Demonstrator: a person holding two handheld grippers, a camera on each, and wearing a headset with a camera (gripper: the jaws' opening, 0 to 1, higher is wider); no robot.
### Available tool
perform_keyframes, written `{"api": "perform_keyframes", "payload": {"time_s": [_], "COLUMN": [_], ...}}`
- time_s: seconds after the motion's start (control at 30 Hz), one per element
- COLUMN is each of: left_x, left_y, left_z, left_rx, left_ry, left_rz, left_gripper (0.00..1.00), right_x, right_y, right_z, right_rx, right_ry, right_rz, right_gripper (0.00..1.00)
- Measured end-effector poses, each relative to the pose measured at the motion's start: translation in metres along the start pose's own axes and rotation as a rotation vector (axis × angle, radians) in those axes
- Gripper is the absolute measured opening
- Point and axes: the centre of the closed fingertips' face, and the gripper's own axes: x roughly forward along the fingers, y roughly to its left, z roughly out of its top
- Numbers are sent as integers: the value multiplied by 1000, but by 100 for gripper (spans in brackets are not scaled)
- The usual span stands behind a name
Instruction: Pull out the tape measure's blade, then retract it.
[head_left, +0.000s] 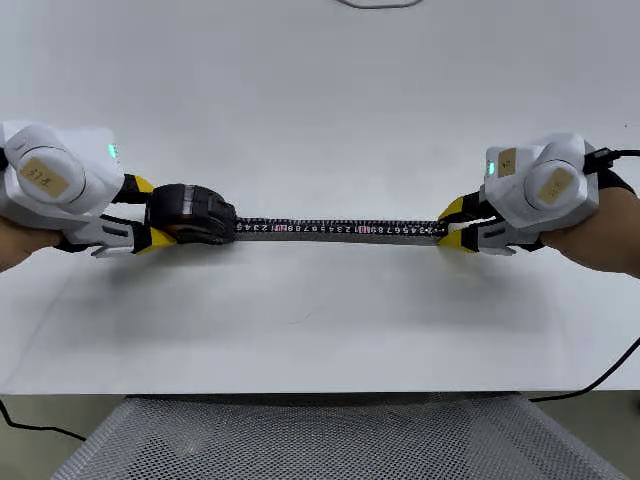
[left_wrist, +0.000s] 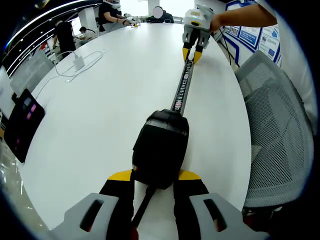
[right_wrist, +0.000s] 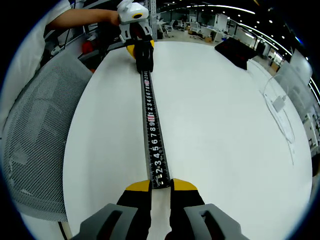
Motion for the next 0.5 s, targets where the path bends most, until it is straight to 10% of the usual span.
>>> {"api": "perform_keyframes", "payload": {"time_s": [0.5], "left_x": [-1], "left_y": [0], "left_z": [0], "left_rx": [-26], "left_ry": [-9], "left_rz": [-2], "left_gripper": [25], "right_x": [1], "right_y": [2], "right_z": [-1], "right_rx": [33], "right_ry": [-1], "right_rz": [6], "right_gripper": [12]}}
